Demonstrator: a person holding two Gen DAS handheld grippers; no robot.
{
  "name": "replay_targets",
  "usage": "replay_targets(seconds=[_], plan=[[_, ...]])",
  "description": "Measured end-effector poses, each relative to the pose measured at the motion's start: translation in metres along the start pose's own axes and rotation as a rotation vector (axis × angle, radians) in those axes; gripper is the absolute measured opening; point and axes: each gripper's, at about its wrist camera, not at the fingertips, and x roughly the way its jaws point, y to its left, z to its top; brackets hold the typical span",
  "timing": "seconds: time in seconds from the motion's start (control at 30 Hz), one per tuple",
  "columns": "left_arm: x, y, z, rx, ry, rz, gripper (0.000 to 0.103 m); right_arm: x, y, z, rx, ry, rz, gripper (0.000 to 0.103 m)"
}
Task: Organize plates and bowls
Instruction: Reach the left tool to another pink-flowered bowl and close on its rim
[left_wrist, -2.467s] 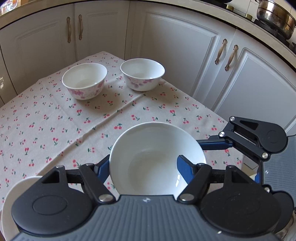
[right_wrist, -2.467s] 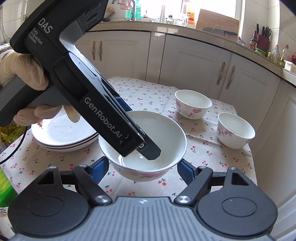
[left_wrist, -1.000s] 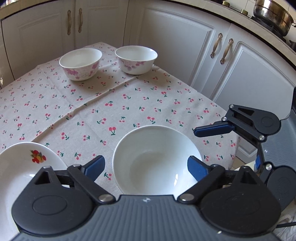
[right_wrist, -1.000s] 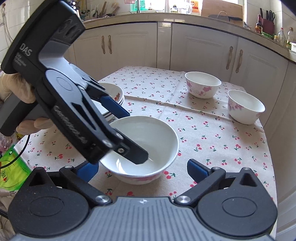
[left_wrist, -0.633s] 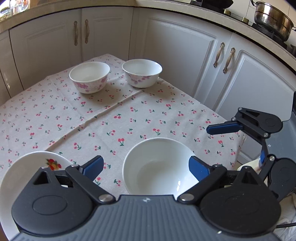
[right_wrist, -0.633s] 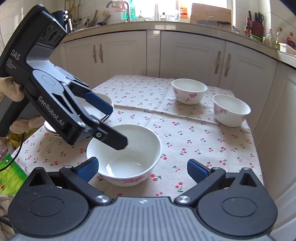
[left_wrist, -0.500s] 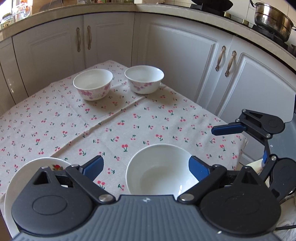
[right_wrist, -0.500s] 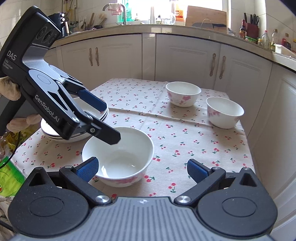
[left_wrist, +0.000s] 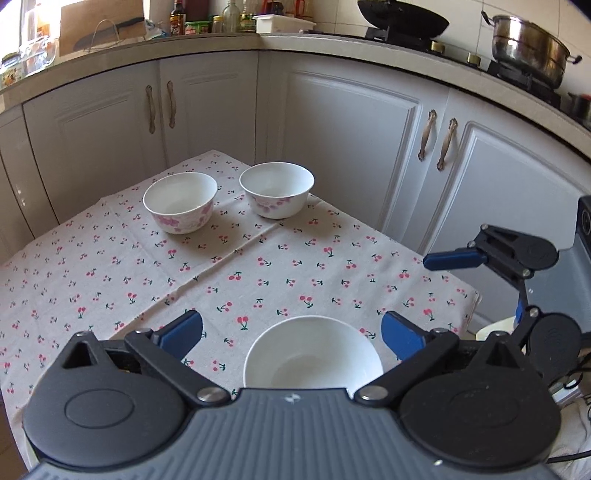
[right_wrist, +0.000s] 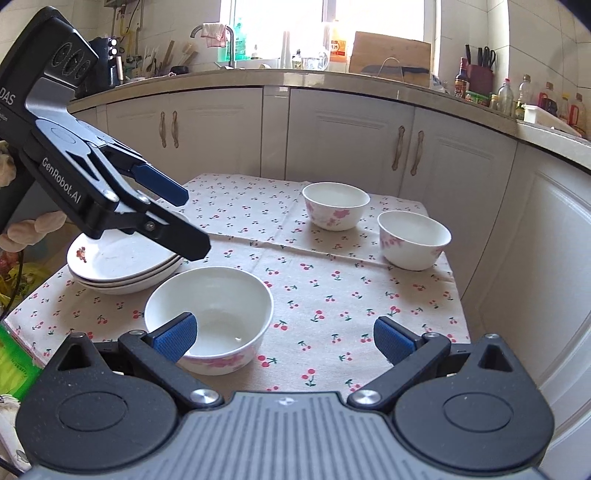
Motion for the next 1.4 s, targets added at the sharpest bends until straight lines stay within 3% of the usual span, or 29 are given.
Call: replay_targets(seconds=[0.3, 0.87, 1.4], plan=[[0.028, 0.016, 0.038, -0.029, 0.016, -0.034, 0.102, 0.017, -0.026, 0.007, 0.019, 0.01, -0.046, 0.103], [0.118, 0.034, 0.117, 0.019, 0.108, -0.112, 0.102, 0.073, -0.085, 0.034, 0.054, 0.032, -0.127, 0.103], [0.215, 0.053, 0.158, 0.066, 0.15, -0.09, 0.102, 0.146, -0.134, 0.043, 0.068, 0.047, -0.181, 0.102]])
